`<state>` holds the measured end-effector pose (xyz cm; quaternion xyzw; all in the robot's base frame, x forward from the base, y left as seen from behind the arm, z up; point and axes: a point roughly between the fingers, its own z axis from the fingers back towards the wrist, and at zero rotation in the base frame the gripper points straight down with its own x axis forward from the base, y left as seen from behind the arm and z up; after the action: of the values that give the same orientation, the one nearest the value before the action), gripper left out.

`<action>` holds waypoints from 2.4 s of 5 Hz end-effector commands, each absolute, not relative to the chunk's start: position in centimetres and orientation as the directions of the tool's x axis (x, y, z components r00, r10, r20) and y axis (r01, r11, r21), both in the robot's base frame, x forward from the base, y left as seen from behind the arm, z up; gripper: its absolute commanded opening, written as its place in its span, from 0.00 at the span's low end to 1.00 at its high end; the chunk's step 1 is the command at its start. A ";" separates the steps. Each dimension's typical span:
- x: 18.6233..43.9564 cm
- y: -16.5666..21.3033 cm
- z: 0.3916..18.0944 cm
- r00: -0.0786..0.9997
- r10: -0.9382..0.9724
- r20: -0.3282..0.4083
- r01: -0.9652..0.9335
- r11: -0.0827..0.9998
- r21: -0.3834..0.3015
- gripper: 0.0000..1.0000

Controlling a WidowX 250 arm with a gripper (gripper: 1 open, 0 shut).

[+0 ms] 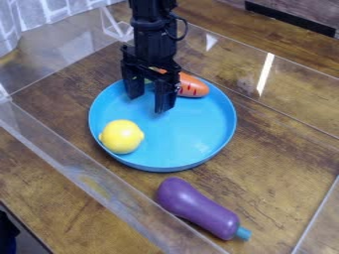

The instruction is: Move the carrot to the right side

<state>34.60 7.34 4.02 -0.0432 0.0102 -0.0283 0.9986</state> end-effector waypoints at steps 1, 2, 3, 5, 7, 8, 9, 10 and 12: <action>35.2 7.5 5.9 0.998 -0.040 0.056 0.044 0.997 -0.061 1.00; 34.7 6.6 5.1 0.998 -0.044 0.052 0.047 0.997 -0.059 1.00; 34.8 6.9 4.2 0.997 -0.064 0.043 0.066 0.996 -0.053 1.00; 35.3 7.5 2.7 0.997 -0.077 0.029 0.079 0.996 -0.051 1.00; 36.5 8.0 2.1 0.958 -0.285 0.019 0.286 0.957 -0.049 1.00; 36.3 7.6 1.9 0.969 -0.247 0.016 0.248 0.967 -0.050 1.00; 36.1 7.2 1.7 0.978 -0.207 0.012 0.207 0.977 -0.050 1.00; 35.8 6.8 2.0 0.964 -0.265 0.007 0.265 0.963 -0.049 1.00; 35.0 6.1 2.7 0.926 -0.376 -0.003 0.376 0.925 -0.055 1.00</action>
<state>34.97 7.32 2.24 -0.0253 0.0092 -0.1689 0.9853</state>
